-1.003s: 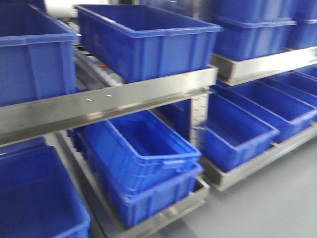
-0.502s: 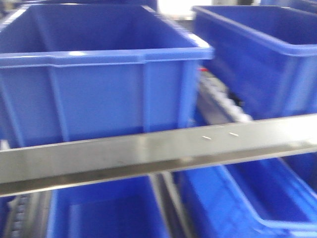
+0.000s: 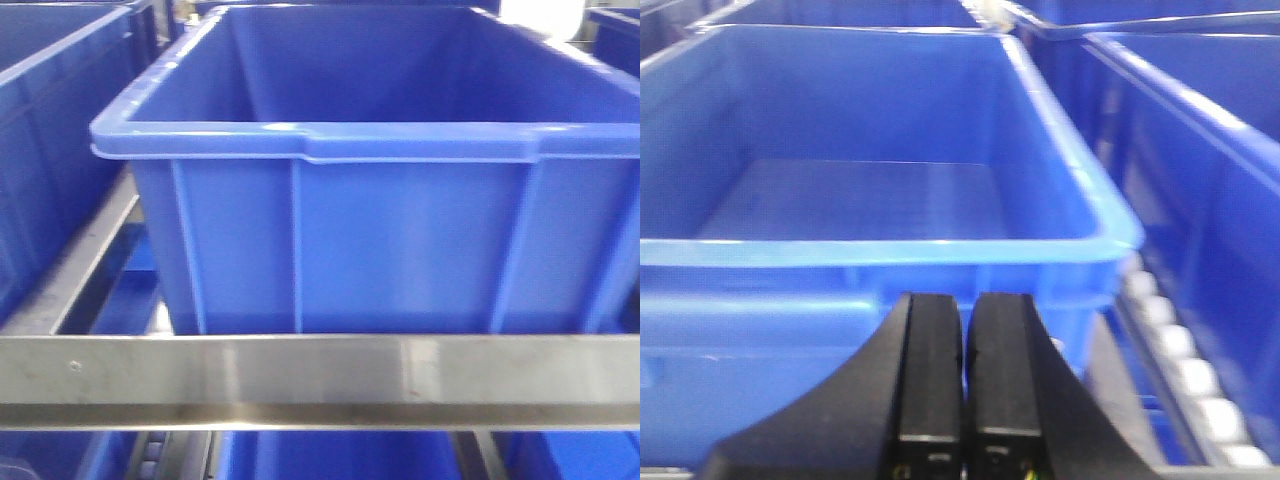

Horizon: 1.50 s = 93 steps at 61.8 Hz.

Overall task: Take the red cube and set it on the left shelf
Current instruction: 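Drive up to the shelf rack and stop before a blue bin, then lower the red cube into the blue bin with the right gripper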

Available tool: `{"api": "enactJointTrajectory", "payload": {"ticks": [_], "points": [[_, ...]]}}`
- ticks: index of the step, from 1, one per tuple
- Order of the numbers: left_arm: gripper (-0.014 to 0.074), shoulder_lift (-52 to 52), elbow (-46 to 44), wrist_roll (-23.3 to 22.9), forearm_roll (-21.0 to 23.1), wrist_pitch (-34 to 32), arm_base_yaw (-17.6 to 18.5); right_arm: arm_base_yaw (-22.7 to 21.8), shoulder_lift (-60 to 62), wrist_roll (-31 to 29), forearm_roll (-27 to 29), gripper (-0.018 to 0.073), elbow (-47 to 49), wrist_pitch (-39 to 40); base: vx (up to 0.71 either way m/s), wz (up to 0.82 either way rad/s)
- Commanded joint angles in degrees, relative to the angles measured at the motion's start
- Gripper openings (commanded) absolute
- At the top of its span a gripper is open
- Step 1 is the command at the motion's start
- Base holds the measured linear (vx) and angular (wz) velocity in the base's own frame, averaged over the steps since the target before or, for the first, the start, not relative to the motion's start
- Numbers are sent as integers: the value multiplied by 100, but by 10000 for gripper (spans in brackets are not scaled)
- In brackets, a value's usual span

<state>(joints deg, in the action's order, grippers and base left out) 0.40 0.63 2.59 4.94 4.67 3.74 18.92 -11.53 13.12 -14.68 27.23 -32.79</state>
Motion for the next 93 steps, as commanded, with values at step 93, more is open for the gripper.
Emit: {"api": "enactJointTrajectory", "payload": {"ticks": [93], "points": [[101,83,136,-19,6,-514,-11,129,-2393,-452,-19,158,2369,147,2,2]]}}
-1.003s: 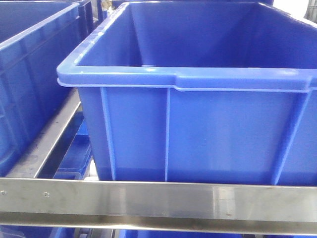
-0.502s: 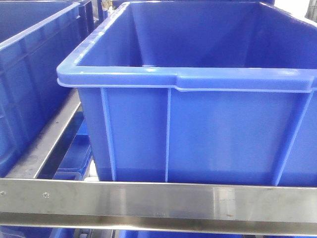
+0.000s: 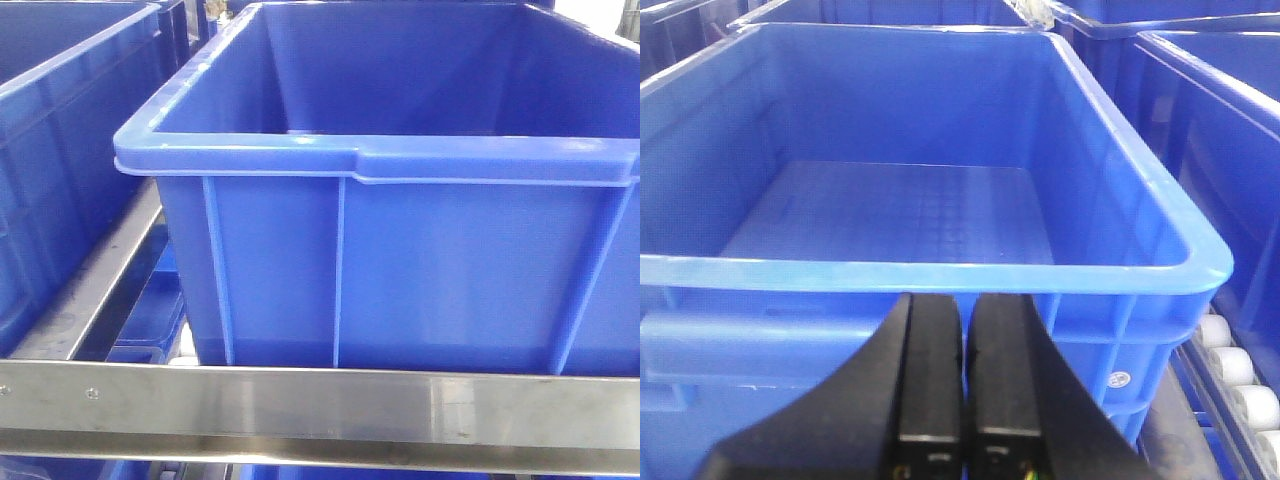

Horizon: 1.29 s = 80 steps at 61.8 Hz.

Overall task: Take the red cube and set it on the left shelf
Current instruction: 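Lower the red cube into the blue bin with the right gripper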

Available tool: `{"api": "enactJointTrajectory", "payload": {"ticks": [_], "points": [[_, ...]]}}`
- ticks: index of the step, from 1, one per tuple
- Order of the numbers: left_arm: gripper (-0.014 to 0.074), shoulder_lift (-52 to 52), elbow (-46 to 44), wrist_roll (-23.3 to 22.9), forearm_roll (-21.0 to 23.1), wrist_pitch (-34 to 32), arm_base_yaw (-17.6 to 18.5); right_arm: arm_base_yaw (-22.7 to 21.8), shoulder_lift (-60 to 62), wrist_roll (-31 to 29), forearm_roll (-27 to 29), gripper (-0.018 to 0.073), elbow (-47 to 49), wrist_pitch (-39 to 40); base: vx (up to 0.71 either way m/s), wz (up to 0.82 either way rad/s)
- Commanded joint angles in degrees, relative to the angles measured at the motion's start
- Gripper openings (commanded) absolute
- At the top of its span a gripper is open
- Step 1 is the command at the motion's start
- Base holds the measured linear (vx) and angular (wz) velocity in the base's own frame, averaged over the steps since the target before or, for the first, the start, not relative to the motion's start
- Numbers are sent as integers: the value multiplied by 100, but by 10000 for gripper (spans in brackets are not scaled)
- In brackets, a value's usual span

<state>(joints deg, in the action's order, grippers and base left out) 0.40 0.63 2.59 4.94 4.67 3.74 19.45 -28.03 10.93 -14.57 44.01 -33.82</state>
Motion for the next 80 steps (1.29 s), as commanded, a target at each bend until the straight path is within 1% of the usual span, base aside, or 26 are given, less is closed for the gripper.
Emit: {"api": "enactJointTrajectory", "payload": {"ticks": [1,4,16,36,43,51,60,68,80], "points": [[101,83,136,-19,6,-514,-11,97,-883,-268,-24,158,839,212,0,0],[101,83,136,-19,6,-514,-11,200,-1370,-363,-19,158,1186,106,0,0],[101,83,136,-19,6,-514,-11,530,-3398,-370,-19,158,2555,-464,0,0],[101,83,136,-19,6,-514,-11,516,-6338,-336,52,158,4289,-1483,0,0],[101,83,136,-19,6,-514,-11,487,-7251,-95,52,158,4835,-1631,0,0],[101,83,136,-19,6,-514,-11,440,-7991,103,58,158,5386,-1883,0,0],[101,83,136,-19,6,-514,-11,440,-8521,103,53,158,5837,-2051,0,0],[101,83,136,-19,6,-514,-11,407,-8650,103,-33,158,5897,-1896,0,0],[101,83,136,-19,6,-514,-11,188,-8662,103,-33,158,5897,-1890,0,0]]}}
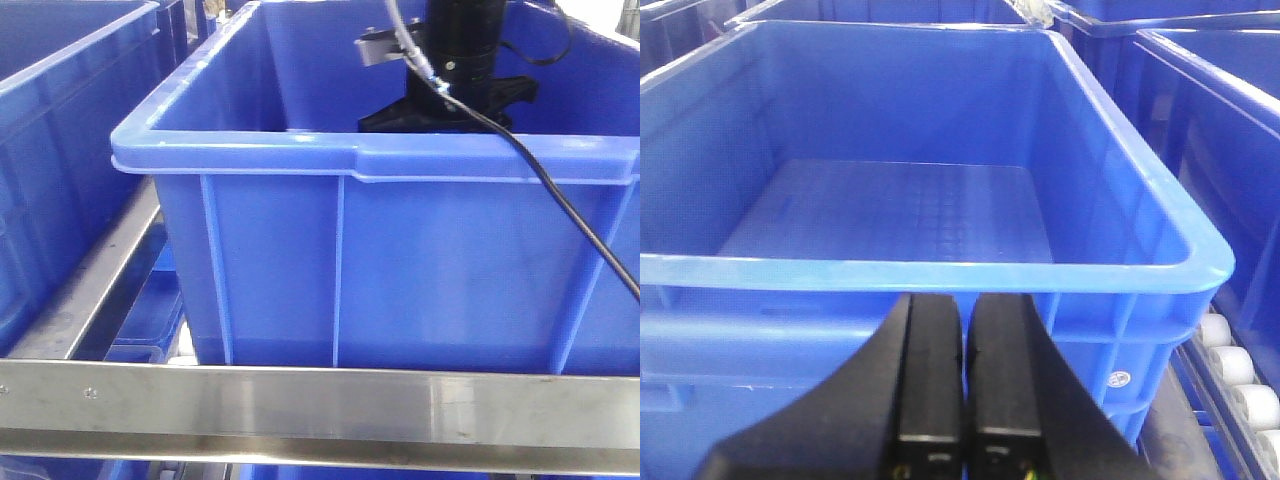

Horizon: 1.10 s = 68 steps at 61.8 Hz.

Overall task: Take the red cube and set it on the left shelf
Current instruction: 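Lower the red cube into the blue bin with the right gripper, then open the right gripper to release the cube and lift away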

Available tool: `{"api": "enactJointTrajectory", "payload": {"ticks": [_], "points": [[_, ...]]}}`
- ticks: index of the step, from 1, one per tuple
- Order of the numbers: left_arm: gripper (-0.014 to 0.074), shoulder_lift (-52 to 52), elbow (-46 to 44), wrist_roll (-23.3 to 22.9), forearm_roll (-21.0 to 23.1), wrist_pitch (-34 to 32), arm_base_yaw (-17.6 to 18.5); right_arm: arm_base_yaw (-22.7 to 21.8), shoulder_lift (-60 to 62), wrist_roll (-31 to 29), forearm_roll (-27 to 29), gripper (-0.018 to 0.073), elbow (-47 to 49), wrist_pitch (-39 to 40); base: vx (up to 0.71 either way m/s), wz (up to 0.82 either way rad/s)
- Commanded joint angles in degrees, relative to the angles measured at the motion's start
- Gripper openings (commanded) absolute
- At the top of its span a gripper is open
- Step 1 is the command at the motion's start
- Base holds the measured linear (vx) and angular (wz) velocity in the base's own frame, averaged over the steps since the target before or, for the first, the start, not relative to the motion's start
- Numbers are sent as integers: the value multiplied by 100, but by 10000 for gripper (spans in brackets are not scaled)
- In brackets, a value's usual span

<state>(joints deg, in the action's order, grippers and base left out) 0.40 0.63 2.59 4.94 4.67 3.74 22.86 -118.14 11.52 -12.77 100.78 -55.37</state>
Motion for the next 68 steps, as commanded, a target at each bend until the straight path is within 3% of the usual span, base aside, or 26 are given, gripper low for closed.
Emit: {"api": "enactJointTrajectory", "payload": {"ticks": [1,16,33,48,63,68], "points": [[101,83,136,-19,6,-514,-11,-172,349,44,-212,158,221,263,0,0],[101,83,136,-19,6,-514,-11,-235,349,44,-165,172,221,112,0,0],[101,83,136,-19,6,-514,-11,-229,349,39,-117,428,221,70,0,0],[101,83,136,-19,6,-514,-11,-229,417,39,-117,579,230,48,0,0],[101,83,136,-19,6,-514,-11,-229,830,39,-117,587,262,65,0,0],[101,83,136,-19,6,-514,-11,-229,1135,39,-117,542,253,65,0,0]]}}
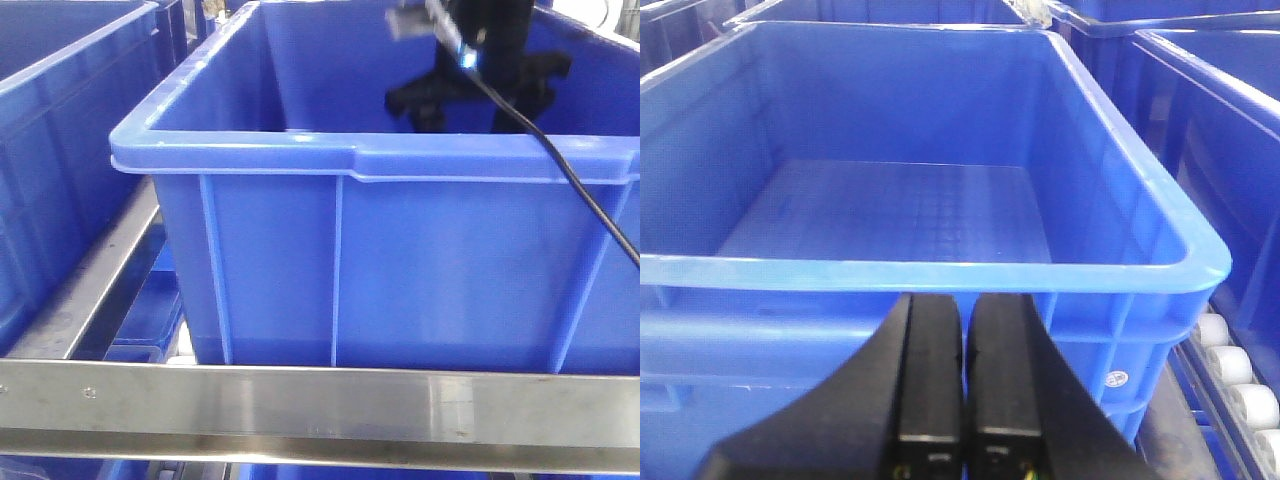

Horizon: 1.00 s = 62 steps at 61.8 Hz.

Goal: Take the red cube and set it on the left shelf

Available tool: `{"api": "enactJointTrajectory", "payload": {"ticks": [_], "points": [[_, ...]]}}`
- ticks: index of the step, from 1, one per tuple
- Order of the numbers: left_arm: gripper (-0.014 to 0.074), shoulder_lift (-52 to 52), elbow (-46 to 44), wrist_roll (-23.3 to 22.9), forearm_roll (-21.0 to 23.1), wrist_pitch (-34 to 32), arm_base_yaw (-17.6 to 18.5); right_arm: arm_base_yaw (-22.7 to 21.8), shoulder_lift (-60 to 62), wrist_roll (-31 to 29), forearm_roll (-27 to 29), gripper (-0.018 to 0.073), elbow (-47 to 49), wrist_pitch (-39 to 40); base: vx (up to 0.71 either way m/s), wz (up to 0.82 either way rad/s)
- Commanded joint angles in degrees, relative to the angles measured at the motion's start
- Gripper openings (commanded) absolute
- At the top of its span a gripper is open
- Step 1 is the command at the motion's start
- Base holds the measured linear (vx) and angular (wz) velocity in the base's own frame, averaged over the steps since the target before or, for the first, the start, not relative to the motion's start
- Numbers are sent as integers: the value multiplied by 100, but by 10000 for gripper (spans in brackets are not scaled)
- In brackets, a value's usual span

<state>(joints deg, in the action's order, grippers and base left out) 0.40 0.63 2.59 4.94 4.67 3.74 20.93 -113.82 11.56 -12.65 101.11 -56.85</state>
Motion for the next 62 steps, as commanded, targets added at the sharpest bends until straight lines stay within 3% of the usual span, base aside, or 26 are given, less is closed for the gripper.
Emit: {"api": "enactJointTrajectory", "payload": {"ticks": [1,13,21,62], "points": [[101,83,136,-19,6,-514,-11,-37,759,34,-130,527,217,213,0,0],[101,83,136,-19,6,-514,-11,-31,1562,-226,-135,248,-227,300,0,0],[101,83,136,-19,6,-514,-11,-31,2194,-266,-135,133,-896,616,0,0],[101,83,136,-19,6,-514,-11,-31,6403,-271,-135,116,-5460,3670,0,0]]}}
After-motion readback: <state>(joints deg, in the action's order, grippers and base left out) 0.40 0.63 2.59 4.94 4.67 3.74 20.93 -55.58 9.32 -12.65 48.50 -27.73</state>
